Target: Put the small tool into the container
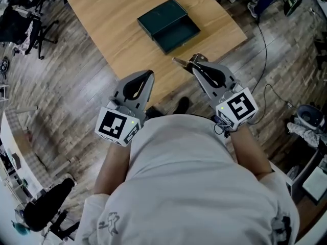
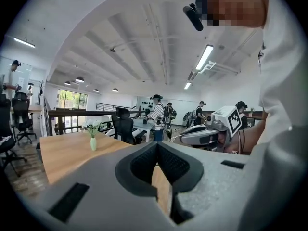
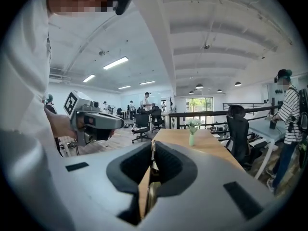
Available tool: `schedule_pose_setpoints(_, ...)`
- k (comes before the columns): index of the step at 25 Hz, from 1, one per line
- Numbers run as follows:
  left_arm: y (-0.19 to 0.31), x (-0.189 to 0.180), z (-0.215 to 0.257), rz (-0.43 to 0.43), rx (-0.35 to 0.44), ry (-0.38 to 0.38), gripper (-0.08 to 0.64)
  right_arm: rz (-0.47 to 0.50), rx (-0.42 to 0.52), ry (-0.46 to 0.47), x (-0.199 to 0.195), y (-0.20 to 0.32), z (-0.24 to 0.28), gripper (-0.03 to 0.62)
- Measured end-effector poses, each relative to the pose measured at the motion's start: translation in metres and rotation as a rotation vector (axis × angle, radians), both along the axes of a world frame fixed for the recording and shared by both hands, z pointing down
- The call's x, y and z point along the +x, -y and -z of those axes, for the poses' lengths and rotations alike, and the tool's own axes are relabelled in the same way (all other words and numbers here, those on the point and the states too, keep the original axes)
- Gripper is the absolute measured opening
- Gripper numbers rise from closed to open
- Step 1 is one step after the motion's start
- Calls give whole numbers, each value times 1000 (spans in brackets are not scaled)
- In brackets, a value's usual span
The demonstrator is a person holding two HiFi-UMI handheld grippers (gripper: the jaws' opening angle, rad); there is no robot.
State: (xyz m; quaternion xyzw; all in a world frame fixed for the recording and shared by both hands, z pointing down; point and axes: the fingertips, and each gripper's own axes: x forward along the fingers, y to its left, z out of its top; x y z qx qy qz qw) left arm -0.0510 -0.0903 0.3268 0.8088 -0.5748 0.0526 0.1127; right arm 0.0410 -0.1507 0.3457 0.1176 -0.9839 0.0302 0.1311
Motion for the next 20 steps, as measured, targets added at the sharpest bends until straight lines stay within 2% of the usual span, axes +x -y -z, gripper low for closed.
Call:
schedule_pose_setpoints(7, -1, -10, -3, 20, -6, 5, 6, 22, -37, 5, -7, 6, -6, 29)
schedule_pose_setpoints(13, 1, -14, 8, -39, 13, 7, 6, -9, -8, -3, -18, 0, 4, 29)
schedule_pose_setpoints(20, -4, -39, 9, -78, 21, -20, 6, -45, 2, -11, -42, -10, 8, 29)
